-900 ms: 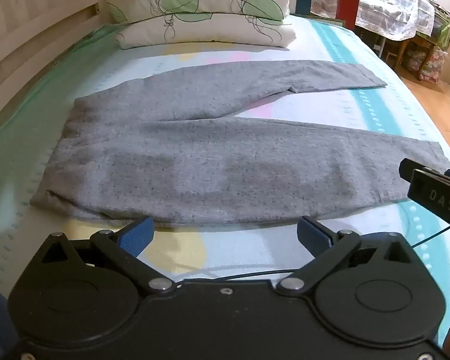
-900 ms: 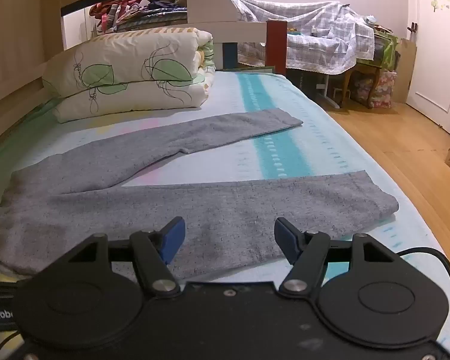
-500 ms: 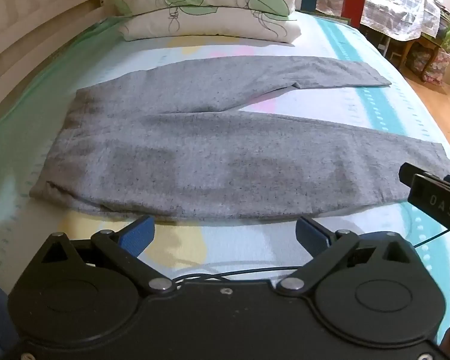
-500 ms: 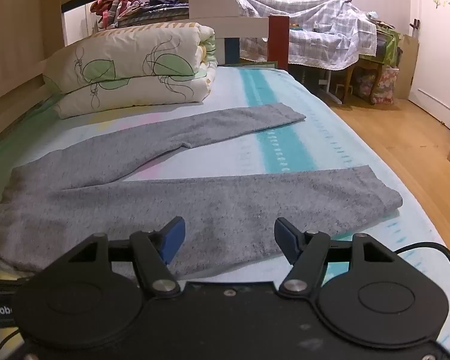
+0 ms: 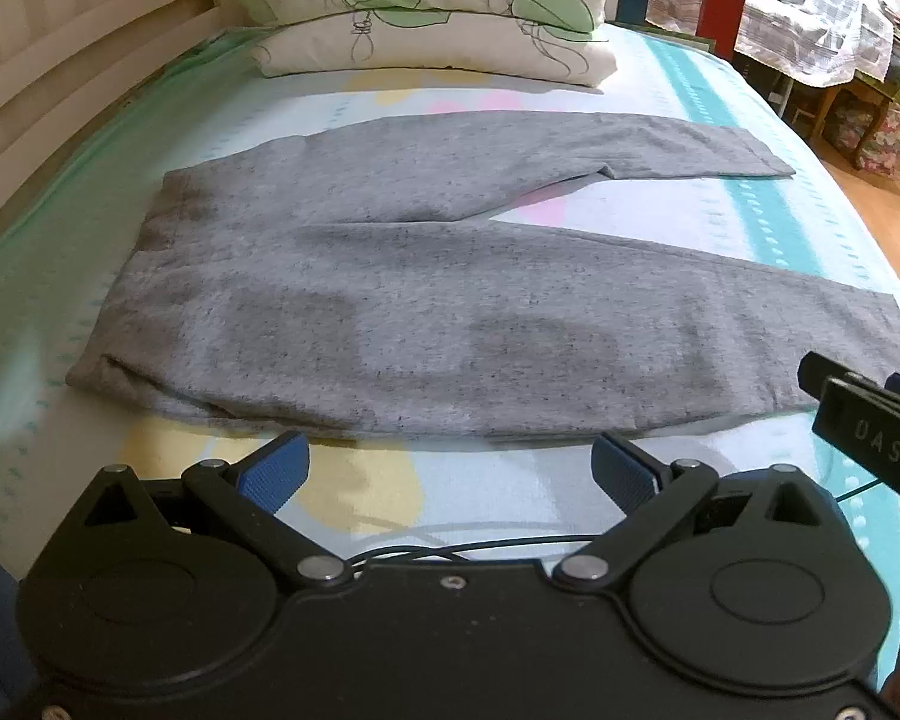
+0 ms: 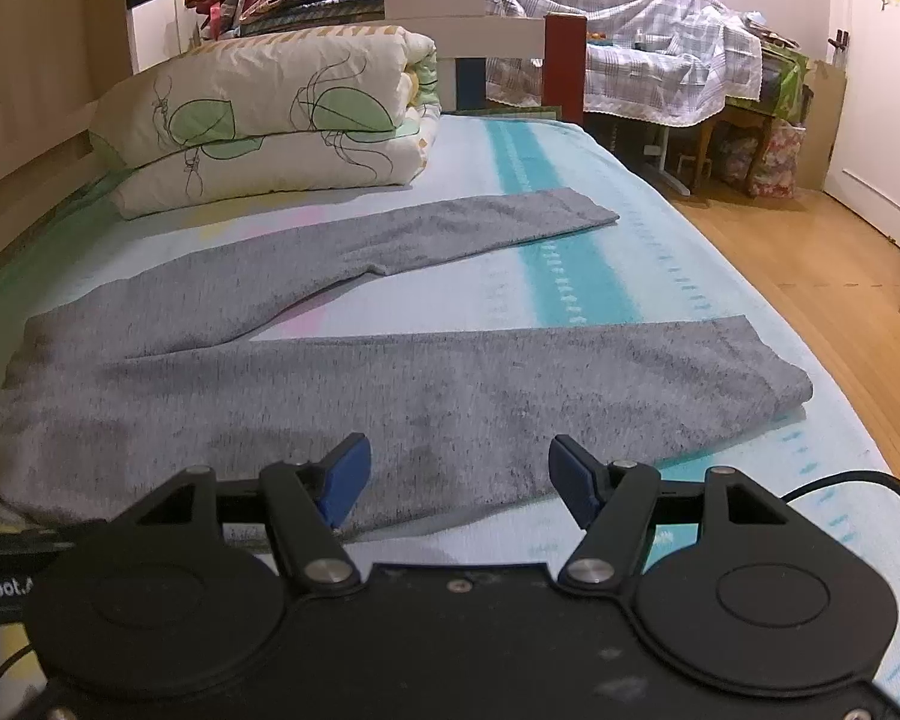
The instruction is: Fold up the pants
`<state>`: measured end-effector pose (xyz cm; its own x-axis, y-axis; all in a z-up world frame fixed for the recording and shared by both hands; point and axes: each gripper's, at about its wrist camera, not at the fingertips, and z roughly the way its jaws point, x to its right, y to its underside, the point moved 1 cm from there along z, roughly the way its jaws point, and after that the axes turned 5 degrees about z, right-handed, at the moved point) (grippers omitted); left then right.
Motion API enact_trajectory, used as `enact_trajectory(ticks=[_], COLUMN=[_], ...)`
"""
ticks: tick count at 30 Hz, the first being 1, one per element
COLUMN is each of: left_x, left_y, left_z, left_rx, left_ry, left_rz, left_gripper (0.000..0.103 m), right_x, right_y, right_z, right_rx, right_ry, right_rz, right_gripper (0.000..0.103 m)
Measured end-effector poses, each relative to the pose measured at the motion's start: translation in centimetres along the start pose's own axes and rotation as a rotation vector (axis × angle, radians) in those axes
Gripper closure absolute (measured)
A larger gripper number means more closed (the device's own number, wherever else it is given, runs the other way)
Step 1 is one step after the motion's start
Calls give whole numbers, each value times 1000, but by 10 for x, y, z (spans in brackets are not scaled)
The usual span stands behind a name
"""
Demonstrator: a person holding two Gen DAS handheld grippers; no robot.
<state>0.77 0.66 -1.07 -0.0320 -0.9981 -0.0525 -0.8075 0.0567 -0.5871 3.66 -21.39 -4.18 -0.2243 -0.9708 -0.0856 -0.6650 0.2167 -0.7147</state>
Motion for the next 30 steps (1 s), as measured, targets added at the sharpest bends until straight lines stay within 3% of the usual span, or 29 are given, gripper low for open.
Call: enact_trajectory(ticks=[30], left_x=[-5], left_y=[-1], left_z=[2], left_rx=[8], left_ry=[-15], left_rz=[-14], left_gripper=[3], right_x=[-8], right_y=[3], right_z=[10], right_rx=[-62], right_ry=[-12], right_rz=[-59], right_gripper=[33])
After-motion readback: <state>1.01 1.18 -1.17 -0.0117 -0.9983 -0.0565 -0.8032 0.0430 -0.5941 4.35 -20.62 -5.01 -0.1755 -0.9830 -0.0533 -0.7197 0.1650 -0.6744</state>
